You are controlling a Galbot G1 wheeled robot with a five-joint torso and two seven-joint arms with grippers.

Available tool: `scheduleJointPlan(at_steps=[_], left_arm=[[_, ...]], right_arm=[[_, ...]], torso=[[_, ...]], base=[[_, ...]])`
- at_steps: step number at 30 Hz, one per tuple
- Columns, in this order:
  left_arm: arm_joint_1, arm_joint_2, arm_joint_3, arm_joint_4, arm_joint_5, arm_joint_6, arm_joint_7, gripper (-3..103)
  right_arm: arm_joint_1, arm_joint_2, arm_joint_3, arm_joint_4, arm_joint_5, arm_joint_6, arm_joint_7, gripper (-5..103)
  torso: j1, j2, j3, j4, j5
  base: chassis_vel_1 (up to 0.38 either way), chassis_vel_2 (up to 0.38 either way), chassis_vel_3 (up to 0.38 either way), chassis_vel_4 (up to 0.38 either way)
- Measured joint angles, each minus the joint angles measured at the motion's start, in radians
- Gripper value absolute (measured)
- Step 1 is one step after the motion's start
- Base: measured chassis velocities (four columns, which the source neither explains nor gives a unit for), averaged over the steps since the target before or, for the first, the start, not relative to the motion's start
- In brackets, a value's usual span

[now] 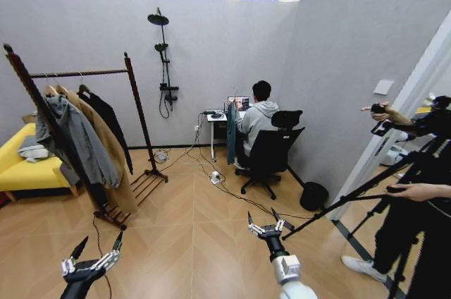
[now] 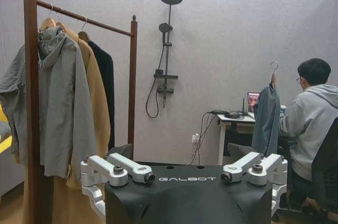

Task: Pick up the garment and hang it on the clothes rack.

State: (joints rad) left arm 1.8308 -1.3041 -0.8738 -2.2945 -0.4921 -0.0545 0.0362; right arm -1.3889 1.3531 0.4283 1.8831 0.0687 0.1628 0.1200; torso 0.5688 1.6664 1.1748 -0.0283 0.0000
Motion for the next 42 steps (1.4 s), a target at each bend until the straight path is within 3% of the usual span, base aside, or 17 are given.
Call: scheduleJointPlan(at_steps=[7, 11, 12, 16, 23, 29, 34, 42], left_arm=[[0.000, 0.000, 0.000, 0.000, 0.000, 0.000, 0.000, 100], [0.000, 0.000, 0.000, 0.000, 0.000, 0.000, 0.000, 100], [0.000, 0.000, 0.000, 0.000, 0.000, 0.000, 0.000, 100], [0.000, 0.000, 0.000, 0.000, 0.000, 0.000, 0.000, 100], [0.000, 0.000, 0.000, 0.000, 0.000, 0.000, 0.000, 100], [0.000, 0.000, 0.000, 0.000, 0.000, 0.000, 0.000, 100], [0.000, 0.000, 0.000, 0.000, 0.000, 0.000, 0.000, 100], [0.000, 0.000, 0.000, 0.000, 0.000, 0.000, 0.000, 100]], right_arm=[[-0.009, -0.002, 0.002, 0.014, 0.000, -0.019, 0.000, 100], [-0.036, -0.008, 0.022, 0.187, 0.093, -0.165, 0.003, 100], [-0.036, -0.008, 0.022, 0.187, 0.093, -0.165, 0.003, 100], [-0.063, -0.022, 0.082, 0.333, 0.127, -0.304, -0.017, 100], [-0.029, -0.060, 0.195, 0.413, 0.186, -0.394, -0.032, 100], [-0.027, -0.057, 0.205, 0.426, 0.183, -0.409, -0.063, 100], [-0.033, -0.043, 0.202, 0.421, 0.165, -0.366, -0.118, 100], [-0.033, -0.030, 0.212, 0.438, 0.165, -0.354, -0.121, 100]], torso=[[0.000, 0.000, 0.000, 0.0000, 0.0001], [0.000, 0.000, 0.000, 0.0000, 0.0000], [0.000, 0.000, 0.000, 0.0000, 0.0000], [0.000, 0.000, 0.000, -0.0001, -0.0001], [0.000, 0.000, 0.000, 0.0001, 0.0000], [0.000, 0.000, 0.000, 0.0001, 0.0001], [0.000, 0.000, 0.000, 0.0000, 0.0001], [0.000, 0.000, 0.000, 0.0000, 0.0000]], base=[[0.000, 0.000, 0.000, 0.000], [0.000, 0.000, 0.000, 0.000], [0.000, 0.000, 0.000, 0.000], [0.000, 0.000, 0.000, 0.000], [0.000, 0.000, 0.000, 0.000], [0.000, 0.000, 0.000, 0.000], [0.000, 0.000, 0.000, 0.000], [0.000, 0.000, 0.000, 0.000]])
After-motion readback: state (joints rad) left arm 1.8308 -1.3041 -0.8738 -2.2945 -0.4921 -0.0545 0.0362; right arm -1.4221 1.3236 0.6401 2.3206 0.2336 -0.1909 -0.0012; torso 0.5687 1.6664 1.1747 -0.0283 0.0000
